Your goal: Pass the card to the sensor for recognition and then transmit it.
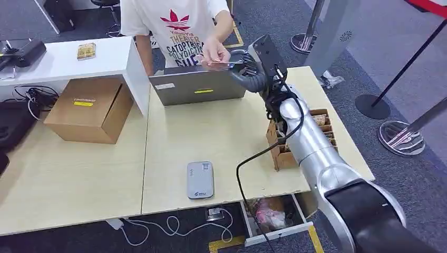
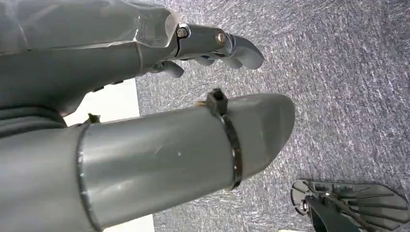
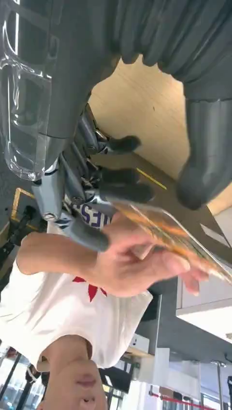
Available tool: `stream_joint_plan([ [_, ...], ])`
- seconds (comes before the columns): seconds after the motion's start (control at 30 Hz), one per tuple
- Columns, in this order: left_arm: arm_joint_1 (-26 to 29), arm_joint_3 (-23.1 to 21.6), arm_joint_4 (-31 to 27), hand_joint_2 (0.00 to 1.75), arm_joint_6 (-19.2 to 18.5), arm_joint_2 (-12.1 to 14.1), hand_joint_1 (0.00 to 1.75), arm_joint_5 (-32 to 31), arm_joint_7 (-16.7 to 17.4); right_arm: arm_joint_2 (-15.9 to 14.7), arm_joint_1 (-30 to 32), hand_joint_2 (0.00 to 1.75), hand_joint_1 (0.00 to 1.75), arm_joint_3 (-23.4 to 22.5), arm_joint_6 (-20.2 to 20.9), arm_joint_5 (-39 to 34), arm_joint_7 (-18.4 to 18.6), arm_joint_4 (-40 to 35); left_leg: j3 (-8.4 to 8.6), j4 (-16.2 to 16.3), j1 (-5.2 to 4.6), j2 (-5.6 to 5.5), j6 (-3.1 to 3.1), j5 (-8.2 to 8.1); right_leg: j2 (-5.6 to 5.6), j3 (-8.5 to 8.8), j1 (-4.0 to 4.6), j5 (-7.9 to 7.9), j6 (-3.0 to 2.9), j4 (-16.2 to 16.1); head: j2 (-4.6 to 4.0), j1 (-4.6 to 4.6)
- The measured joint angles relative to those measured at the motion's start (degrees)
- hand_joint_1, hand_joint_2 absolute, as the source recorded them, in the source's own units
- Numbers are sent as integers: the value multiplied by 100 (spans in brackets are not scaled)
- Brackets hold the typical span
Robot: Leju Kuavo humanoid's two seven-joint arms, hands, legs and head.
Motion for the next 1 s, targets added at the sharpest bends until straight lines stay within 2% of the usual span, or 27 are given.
stream_joint_plan([
  [0.27,3,20,0,0,2,0,0,20,-2,28,-5,175,0,0,-65,103,-11,18,0,0,0,-1,0,0,-1,0,0,0,0,0,0,2],
  [0.5,3,28,0,0,2,-2,0,24,-15,24,28,175,0,26,-311,466,-87,-39,3,0,-1,0,0,0,0,-1,0,0,0,0,0,2],
  [0.7,3,28,0,0,-2,-2,0,-2,-66,-158,245,175,0,168,-719,1251,-59,-385,3,0,-1,0,0,0,0,-2,0,0,0,-1,0,2],
  [0.8,3,28,0,0,-13,-2,0,-13,-70,-300,421,175,0,205,-835,1572,-2,-643,1,0,-2,0,0,-1,0,-2,0,0,0,-1,0,0],
  [1.0,1,28,0,0,-20,0,0,28,-55,-623,861,175,0,319,-970,2665,241,-1275,1,0,-2,0,2,-2,1,-2,0,-1,1,-3,0,2],
])
